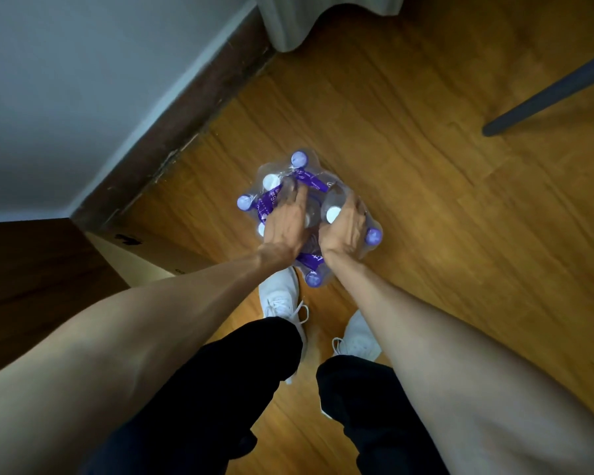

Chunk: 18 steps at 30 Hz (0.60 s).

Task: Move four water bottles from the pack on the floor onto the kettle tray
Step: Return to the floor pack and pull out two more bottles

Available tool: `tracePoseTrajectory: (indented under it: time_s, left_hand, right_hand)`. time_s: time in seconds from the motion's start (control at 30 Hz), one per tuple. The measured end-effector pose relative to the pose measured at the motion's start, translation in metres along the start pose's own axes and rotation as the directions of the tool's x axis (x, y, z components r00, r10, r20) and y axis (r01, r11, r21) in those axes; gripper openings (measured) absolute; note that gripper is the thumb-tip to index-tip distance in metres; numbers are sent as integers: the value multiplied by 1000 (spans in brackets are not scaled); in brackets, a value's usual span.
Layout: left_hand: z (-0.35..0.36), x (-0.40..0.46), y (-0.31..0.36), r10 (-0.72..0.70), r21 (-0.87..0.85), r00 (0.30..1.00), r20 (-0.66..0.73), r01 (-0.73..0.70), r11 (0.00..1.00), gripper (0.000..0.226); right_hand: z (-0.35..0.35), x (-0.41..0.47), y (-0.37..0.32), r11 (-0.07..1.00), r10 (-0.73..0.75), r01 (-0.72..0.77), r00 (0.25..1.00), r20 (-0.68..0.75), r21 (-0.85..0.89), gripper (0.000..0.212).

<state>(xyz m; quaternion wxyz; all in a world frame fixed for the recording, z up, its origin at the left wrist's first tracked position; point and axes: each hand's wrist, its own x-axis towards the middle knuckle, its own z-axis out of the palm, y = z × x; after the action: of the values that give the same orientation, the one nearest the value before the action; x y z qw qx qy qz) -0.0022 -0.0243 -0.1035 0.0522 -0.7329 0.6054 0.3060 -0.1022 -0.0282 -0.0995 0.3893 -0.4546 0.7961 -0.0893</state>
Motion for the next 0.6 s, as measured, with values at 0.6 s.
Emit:
tracePoseTrajectory:
  time_s: [0.6]
  left_hand:
    - [-185,-120,52,-32,-470,999,-38,11,882,53]
  right_hand:
    - [-154,-115,-85,994,-85,77,992,93,82,46]
